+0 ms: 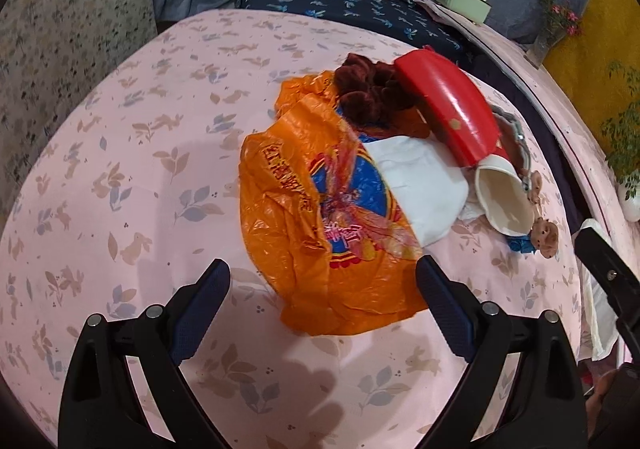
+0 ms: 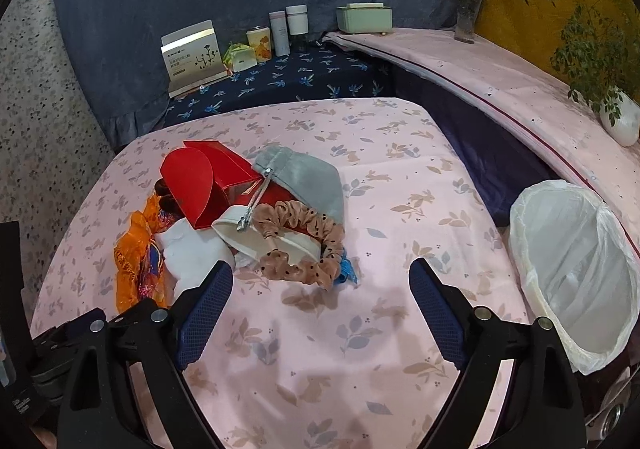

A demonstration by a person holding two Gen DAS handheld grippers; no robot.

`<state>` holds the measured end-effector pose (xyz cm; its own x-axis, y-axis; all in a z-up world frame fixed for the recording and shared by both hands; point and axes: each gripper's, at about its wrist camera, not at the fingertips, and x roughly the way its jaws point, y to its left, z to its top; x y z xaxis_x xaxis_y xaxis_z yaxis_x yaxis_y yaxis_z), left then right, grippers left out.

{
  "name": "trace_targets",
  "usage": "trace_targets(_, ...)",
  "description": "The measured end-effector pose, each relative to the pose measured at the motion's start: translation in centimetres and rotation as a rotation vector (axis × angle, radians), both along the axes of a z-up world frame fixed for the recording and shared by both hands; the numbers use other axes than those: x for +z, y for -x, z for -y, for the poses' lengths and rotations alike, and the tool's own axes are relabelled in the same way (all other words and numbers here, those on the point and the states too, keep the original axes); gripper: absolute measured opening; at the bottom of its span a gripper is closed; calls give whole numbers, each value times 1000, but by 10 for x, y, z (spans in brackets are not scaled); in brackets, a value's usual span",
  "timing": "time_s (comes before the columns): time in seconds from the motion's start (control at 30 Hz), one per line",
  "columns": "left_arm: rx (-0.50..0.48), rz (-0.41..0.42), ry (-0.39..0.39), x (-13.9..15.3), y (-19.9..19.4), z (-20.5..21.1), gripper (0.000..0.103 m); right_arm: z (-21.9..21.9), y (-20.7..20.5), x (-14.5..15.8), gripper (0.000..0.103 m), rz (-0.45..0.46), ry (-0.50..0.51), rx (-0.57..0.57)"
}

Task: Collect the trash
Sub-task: 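Grasp the orange plastic bag with the left tool while the right tool grasps the brown scrunchie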

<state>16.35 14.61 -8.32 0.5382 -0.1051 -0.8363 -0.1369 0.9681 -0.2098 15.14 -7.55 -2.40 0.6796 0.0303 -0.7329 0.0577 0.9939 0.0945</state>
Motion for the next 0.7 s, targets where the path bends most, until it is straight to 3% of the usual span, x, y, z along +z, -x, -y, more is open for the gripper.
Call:
trace_targets(0.13,6,-20,39,-7,-5,-8,87,-11,-15,-10,81,-24,18,13)
trace_targets(0.27,-21,-28,54,-12,-7,-7,71,-20,-27,-20,74,-47,39,28)
trace_targets(0.4,-60,-25,67,-11,-9,-3,53,-25,-31,-28,54,-69,47,40)
trace_targets(0.47,-76,-28,75,-11,-8,0,29,-25,-31,-31,42,-79,45,38)
trace_targets(0.6,-92,-12,50,-9,-4,7,15,-20,-27,-33,23,-89,16,32)
trace_targets(0.7,-100,1,40,-4,0,12,10,-15,-21,-30,16,-83,4,28)
